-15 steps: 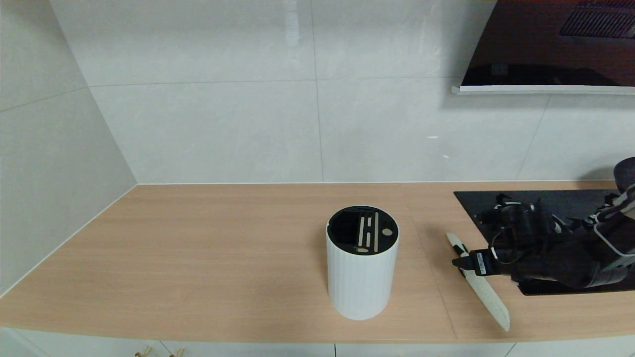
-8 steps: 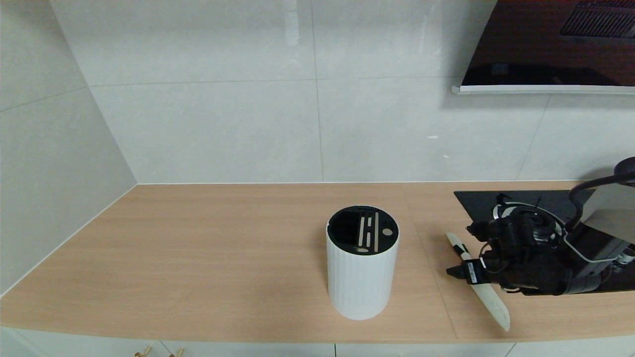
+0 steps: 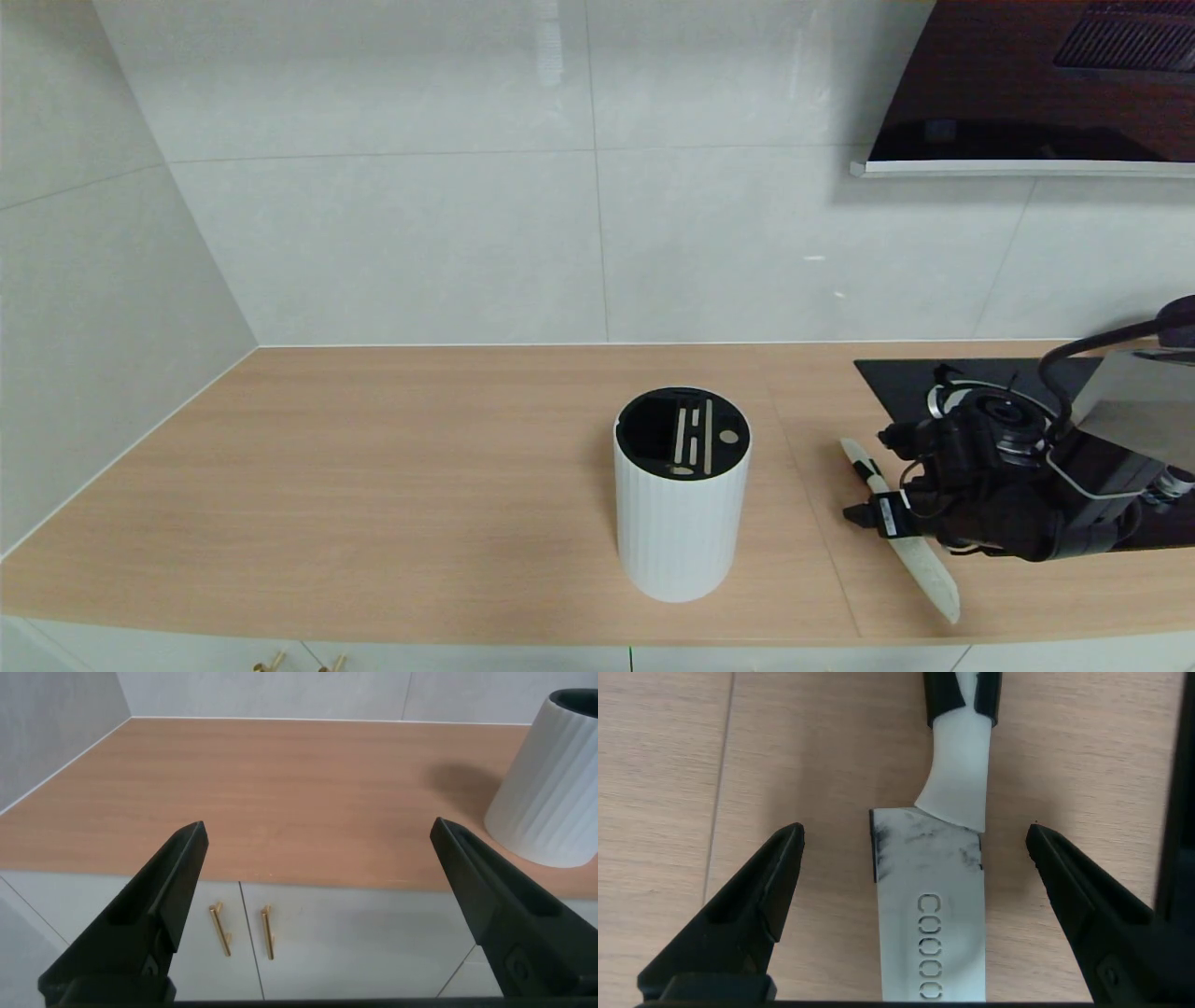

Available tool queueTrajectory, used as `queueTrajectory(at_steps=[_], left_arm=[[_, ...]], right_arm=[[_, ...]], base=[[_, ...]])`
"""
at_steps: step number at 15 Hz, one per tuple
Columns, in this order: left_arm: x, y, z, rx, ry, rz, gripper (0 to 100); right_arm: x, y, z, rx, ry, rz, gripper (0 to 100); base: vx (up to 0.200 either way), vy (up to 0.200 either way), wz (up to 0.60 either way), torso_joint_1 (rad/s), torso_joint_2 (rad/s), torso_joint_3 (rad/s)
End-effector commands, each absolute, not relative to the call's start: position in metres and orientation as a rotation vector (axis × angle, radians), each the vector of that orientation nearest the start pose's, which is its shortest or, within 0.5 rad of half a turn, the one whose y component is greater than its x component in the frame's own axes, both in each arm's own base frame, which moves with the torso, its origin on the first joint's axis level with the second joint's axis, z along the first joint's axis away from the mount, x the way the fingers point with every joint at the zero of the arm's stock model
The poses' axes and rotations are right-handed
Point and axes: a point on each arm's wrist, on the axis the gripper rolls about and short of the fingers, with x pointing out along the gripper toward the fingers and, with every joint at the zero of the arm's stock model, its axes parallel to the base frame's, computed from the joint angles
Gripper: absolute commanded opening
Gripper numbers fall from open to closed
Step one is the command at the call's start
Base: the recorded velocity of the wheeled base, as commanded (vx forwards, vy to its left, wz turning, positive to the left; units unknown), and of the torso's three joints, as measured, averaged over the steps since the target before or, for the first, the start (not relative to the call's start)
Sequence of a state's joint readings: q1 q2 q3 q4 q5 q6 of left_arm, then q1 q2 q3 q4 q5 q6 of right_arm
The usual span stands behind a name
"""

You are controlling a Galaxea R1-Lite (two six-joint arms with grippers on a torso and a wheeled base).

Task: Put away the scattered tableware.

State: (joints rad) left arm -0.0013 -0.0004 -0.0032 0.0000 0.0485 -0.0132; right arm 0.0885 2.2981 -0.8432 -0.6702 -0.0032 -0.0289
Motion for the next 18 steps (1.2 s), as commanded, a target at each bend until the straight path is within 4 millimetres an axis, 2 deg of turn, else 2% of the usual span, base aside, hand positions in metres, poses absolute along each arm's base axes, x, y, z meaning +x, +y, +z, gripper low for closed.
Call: queueTrajectory(at_steps=[1,11,18], left_arm=[[-0.0231,0.0011,0.0763,-0.014,-0.003,0.048,100],[-0.0231,0.0011,0.0763,-0.015,-0.003,0.048,100],[-0.0231,0.0011,0.0763,-0.015,-0.003,0.048,100]], right_arm=[[0.3659,0.0320,-0.0135,-0.063,0.784,0.091,100],[0.3648,0.0267,-0.0068,-0.072,0.768,0.050,100],[0.3611,0.0269,-0.0111,-0.074,0.788,0.046,100]], base=[[0.000,0.000,0.00,0.000,0.00,0.000],[0.000,0.000,0.00,0.000,0.00,0.000],[0.000,0.000,0.00,0.000,0.00,0.000]])
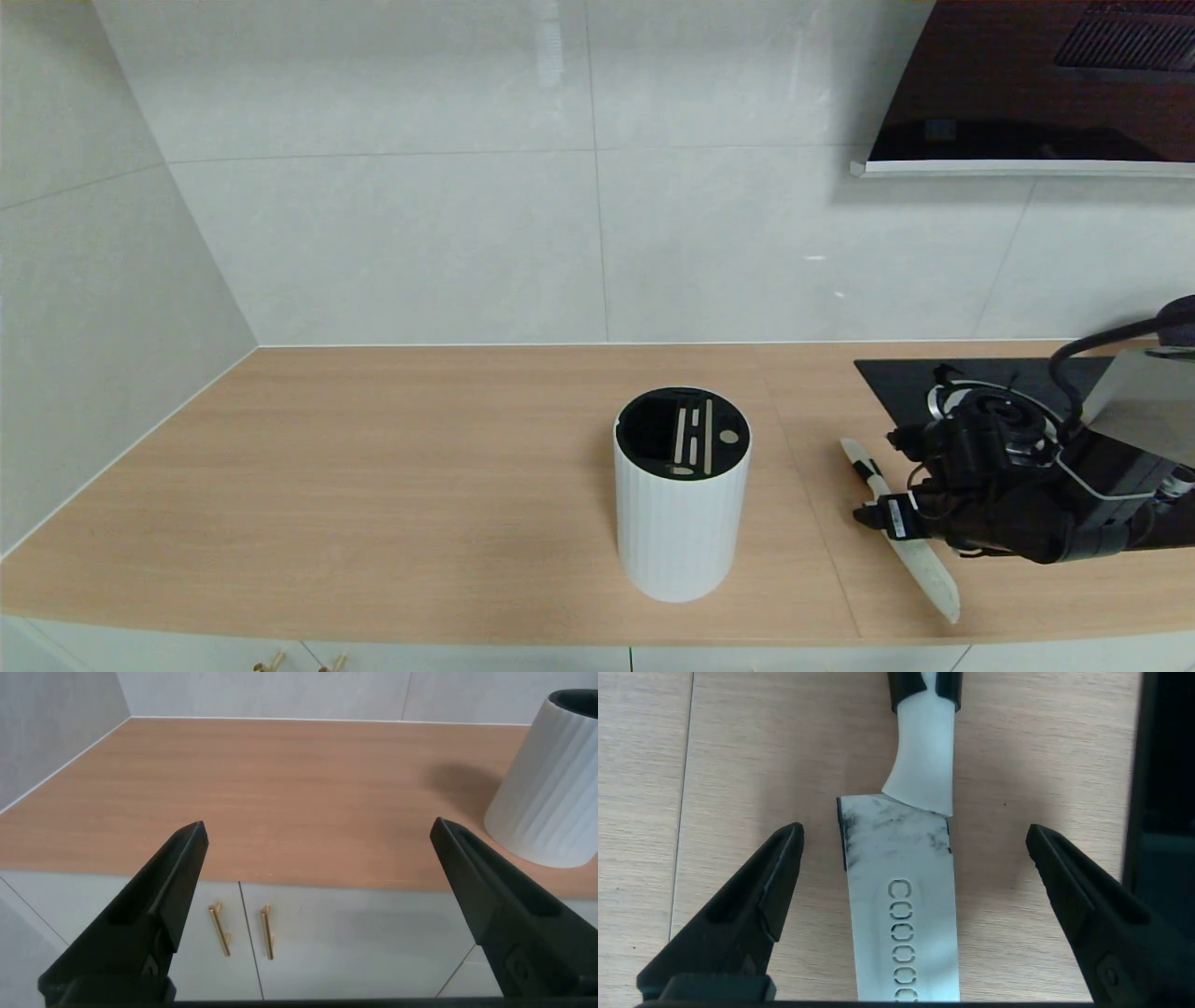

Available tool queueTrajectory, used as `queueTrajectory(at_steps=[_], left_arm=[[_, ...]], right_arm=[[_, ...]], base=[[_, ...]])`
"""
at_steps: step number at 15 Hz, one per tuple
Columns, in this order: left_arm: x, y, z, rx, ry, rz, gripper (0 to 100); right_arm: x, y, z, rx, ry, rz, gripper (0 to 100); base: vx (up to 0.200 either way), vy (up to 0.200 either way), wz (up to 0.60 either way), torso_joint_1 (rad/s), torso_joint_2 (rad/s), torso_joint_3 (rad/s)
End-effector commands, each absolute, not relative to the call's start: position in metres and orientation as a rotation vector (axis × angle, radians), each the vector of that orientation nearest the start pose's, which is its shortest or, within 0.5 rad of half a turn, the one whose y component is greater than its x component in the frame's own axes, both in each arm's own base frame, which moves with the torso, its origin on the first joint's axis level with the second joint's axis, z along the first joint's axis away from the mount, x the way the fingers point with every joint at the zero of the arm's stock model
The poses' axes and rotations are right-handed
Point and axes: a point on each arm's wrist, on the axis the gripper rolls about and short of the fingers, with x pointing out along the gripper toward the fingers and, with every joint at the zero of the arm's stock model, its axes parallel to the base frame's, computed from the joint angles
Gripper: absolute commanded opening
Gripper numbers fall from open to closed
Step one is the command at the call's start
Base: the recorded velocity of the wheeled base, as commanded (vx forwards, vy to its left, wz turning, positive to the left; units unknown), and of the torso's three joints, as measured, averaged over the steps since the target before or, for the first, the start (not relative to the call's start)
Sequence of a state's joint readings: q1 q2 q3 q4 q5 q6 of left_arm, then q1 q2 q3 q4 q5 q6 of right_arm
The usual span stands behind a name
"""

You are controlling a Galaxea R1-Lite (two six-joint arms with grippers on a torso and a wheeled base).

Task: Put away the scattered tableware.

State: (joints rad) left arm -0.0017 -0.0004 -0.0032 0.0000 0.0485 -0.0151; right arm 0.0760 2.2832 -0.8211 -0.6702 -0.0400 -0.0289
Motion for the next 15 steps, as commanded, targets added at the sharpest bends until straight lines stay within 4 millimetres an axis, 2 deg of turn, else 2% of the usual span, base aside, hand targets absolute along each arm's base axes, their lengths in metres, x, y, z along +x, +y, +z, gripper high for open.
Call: queueTrajectory(at_steps=[1,6,7,15], left_arm=[[-0.023,0.001,0.076,-0.015,-0.003,0.048,100],[-0.023,0.001,0.076,-0.015,-0.003,0.048,100],[-0.023,0.001,0.076,-0.015,-0.003,0.048,100],[-0.023,0.001,0.076,-0.015,-0.003,0.048,100]], right_arm=[[0.361,0.027,-0.011,-0.074,0.788,0.046,100],[0.361,0.028,-0.017,-0.077,0.805,0.050,100],[0.361,0.028,-0.018,-0.077,0.808,0.051,0],[0.361,0.029,-0.024,-0.078,0.819,0.051,0]], base=[[0.000,0.000,0.00,0.000,0.00,0.000],[0.000,0.000,0.00,0.000,0.00,0.000],[0.000,0.000,0.00,0.000,0.00,0.000],[0.000,0.000,0.00,0.000,0.00,0.000]])
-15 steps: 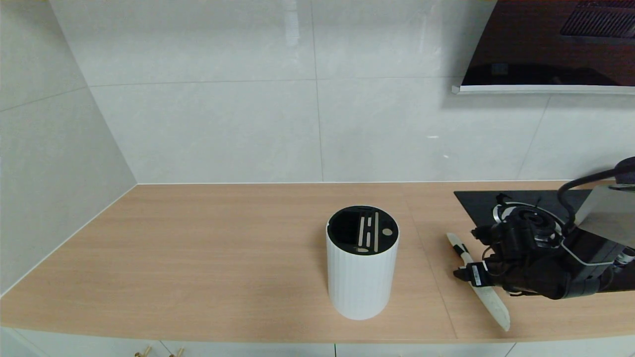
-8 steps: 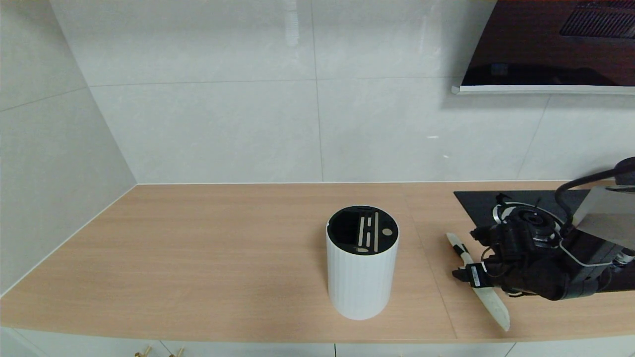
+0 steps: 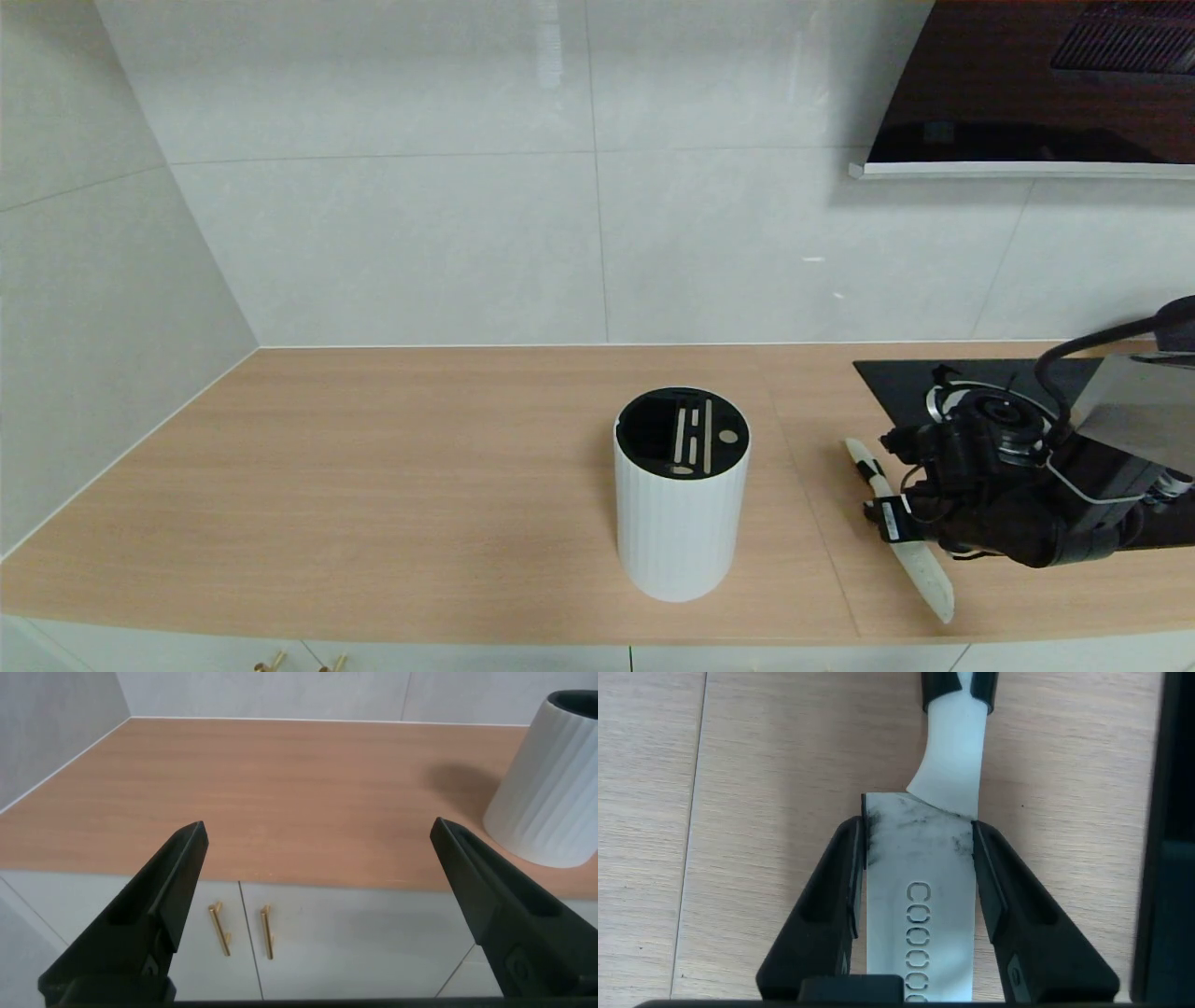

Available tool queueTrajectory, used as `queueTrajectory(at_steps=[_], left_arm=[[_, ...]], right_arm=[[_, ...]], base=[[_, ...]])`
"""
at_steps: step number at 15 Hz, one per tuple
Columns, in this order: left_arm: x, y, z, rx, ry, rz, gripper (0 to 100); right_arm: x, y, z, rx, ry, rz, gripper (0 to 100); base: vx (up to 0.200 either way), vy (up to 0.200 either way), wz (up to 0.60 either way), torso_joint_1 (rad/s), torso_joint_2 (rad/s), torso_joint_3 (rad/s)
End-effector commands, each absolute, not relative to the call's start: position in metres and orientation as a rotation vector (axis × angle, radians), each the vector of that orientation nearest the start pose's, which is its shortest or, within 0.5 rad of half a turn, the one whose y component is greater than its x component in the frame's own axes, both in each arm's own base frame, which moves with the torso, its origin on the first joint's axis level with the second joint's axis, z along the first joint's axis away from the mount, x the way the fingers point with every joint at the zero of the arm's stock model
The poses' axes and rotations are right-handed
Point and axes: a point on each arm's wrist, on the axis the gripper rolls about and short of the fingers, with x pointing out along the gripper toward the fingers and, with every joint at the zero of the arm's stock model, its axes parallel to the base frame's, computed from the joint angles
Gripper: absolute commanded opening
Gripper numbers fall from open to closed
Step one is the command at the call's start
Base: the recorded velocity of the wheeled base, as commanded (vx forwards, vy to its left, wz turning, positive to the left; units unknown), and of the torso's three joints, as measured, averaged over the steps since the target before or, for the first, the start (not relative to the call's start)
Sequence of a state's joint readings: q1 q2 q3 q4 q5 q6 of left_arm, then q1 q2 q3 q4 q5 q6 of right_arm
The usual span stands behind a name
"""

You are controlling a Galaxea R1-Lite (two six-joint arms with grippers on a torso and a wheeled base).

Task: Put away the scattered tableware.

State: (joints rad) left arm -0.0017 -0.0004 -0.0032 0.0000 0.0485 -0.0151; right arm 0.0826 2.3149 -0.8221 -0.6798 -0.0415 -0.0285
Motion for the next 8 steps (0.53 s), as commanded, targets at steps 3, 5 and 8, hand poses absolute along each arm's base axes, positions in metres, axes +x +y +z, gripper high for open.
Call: queueTrajectory(at_steps=[3,5,8], left_arm=[[-0.023,0.001,0.076,-0.015,-0.003,0.048,100],[-0.023,0.001,0.076,-0.015,-0.003,0.048,100],[-0.023,0.001,0.076,-0.014,-0.003,0.048,100]], right_arm=[[0.362,0.029,-0.019,-0.074,0.796,0.050,0],[0.361,0.029,-0.005,-0.065,0.750,0.048,0],[0.353,0.029,0.032,-0.054,0.663,0.054,0]], base=[[0.000,0.000,0.00,0.000,0.00,0.000],[0.000,0.000,0.00,0.000,0.00,0.000],[0.000,0.000,0.00,0.000,0.00,0.000]])
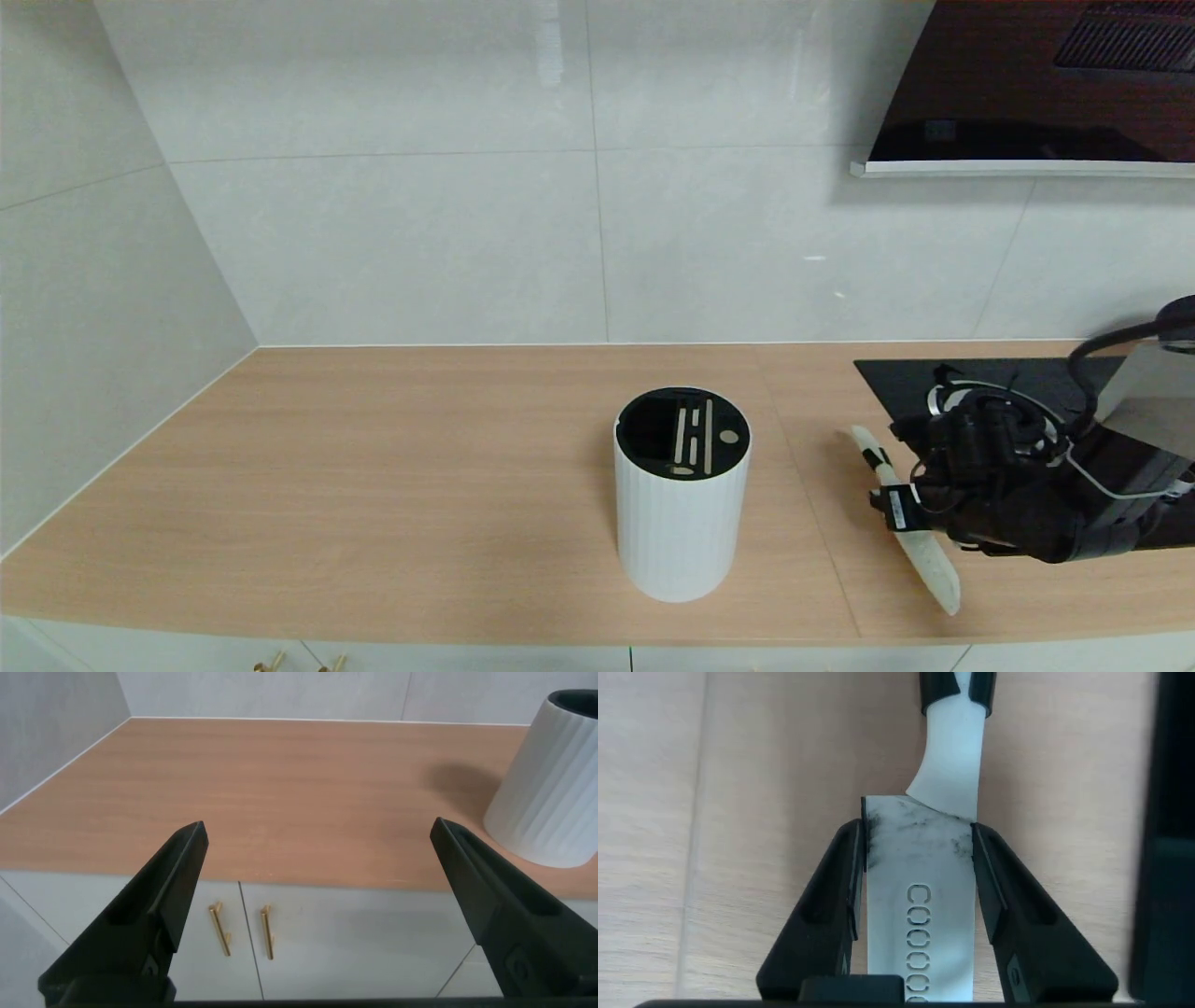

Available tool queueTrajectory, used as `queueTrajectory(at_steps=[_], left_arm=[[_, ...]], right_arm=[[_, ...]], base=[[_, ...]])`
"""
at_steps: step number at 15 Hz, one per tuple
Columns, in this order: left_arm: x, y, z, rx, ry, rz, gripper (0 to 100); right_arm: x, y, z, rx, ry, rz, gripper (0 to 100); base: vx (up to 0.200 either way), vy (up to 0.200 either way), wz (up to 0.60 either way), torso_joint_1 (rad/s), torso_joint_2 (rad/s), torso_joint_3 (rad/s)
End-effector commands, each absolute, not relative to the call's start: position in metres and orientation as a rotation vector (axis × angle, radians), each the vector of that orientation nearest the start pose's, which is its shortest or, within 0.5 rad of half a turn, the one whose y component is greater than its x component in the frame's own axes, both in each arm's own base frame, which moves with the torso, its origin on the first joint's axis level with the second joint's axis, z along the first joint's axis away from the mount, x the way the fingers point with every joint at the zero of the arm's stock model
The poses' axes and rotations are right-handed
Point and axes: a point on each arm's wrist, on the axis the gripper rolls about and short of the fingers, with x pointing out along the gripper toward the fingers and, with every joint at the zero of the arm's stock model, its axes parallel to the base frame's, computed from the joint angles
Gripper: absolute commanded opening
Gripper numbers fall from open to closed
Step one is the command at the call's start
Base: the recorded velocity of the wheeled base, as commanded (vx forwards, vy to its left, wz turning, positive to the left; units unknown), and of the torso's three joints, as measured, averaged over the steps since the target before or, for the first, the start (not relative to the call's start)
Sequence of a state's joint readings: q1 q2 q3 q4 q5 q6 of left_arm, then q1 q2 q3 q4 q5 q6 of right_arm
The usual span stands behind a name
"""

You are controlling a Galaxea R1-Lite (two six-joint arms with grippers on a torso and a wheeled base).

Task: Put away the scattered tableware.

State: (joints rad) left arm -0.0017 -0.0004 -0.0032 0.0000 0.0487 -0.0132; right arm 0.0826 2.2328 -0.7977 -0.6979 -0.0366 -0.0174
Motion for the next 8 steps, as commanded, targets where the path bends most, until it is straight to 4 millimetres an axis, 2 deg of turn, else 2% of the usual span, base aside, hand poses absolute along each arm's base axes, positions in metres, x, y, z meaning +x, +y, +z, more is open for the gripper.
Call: queueTrajectory(at_steps=[1,5,6,8], left_arm=[[-0.023,0.001,0.076,-0.014,-0.003,0.048,100],[-0.023,0.001,0.076,-0.009,-0.003,0.048,100],[-0.024,0.001,0.082,-0.010,-0.029,0.054,100],[-0.034,0.001,0.122,-0.013,-0.094,-0.001,100]], right_arm=[[0.349,0.029,0.048,-0.052,0.623,0.054,0],[0.328,0.042,0.101,-0.057,0.482,0.091,0],[0.320,0.045,0.116,-0.056,0.438,0.100,0],[0.297,0.056,0.159,-0.060,0.312,0.117,0]], base=[[0.000,0.000,0.00,0.000,0.00,0.000],[0.000,0.000,0.00,0.000,0.00,0.000],[0.000,0.000,0.00,0.000,0.00,0.000],[0.000,0.000,0.00,0.000,0.00,0.000]])
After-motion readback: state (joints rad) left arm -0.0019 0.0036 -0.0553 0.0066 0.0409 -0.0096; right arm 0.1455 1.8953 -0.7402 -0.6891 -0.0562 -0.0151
